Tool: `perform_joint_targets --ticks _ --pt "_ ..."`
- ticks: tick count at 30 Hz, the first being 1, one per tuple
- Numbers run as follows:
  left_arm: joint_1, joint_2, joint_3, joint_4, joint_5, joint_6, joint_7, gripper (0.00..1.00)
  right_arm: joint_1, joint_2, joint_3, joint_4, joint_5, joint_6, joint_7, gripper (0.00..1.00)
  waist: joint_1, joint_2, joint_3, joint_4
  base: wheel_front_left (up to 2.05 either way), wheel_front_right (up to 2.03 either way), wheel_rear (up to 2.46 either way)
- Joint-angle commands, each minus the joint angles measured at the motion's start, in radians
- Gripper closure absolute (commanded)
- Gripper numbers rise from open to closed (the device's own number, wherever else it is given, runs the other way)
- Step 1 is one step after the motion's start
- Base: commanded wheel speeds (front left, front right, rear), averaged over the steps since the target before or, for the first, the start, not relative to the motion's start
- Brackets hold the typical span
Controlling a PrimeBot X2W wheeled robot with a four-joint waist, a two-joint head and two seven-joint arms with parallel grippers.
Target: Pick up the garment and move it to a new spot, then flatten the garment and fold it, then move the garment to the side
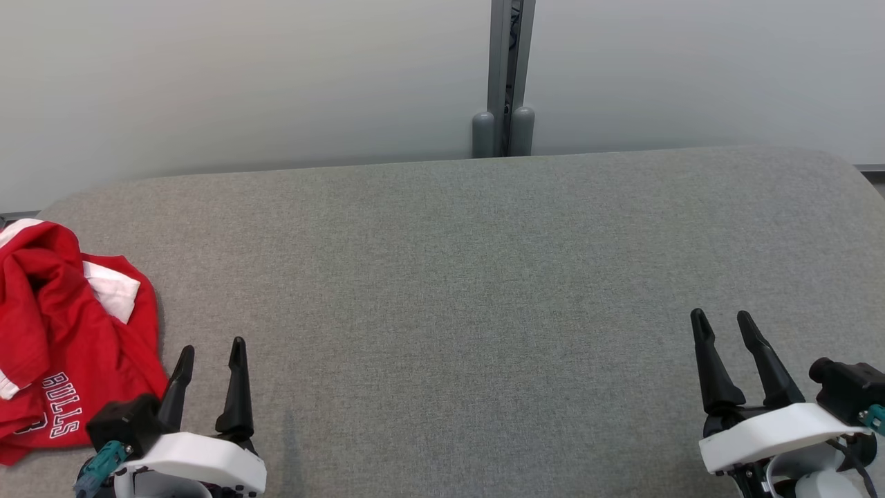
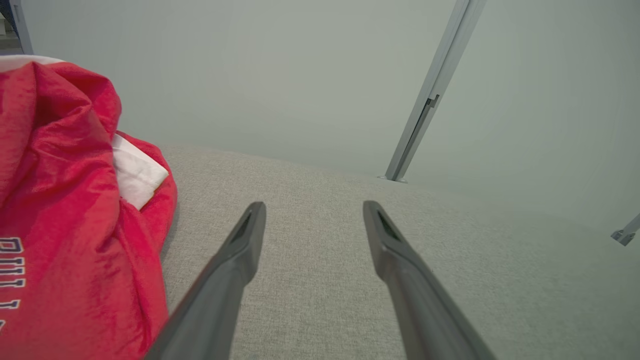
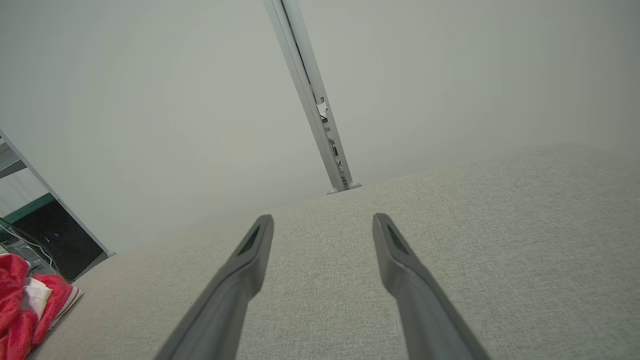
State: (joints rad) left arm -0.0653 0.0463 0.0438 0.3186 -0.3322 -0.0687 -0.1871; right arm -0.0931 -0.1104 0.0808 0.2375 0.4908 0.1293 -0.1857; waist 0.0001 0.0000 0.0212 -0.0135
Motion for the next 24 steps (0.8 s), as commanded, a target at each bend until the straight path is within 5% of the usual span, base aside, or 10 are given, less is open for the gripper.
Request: perform_joint_targets --ticks 1,24 --pt "-0.02 0.007 -0.002 -0.002 0.03 0.006 -0.011 0.0 -0.013 -0.011 0.003 -0.003 -0.026 0.002 -0.013 0.0 -0.0001 0.0 0.0 0.0 0.0 0.0 0.0" --pt "-0.02 0.007 0.007 0.011 0.212 0.029 -0.057 0.0 -0.014 -0.006 -0.003 0.007 -0.217 0.002 -0.058 0.0 -0.0001 0.0 0.003 -0.002 0.0 0.0 0.0"
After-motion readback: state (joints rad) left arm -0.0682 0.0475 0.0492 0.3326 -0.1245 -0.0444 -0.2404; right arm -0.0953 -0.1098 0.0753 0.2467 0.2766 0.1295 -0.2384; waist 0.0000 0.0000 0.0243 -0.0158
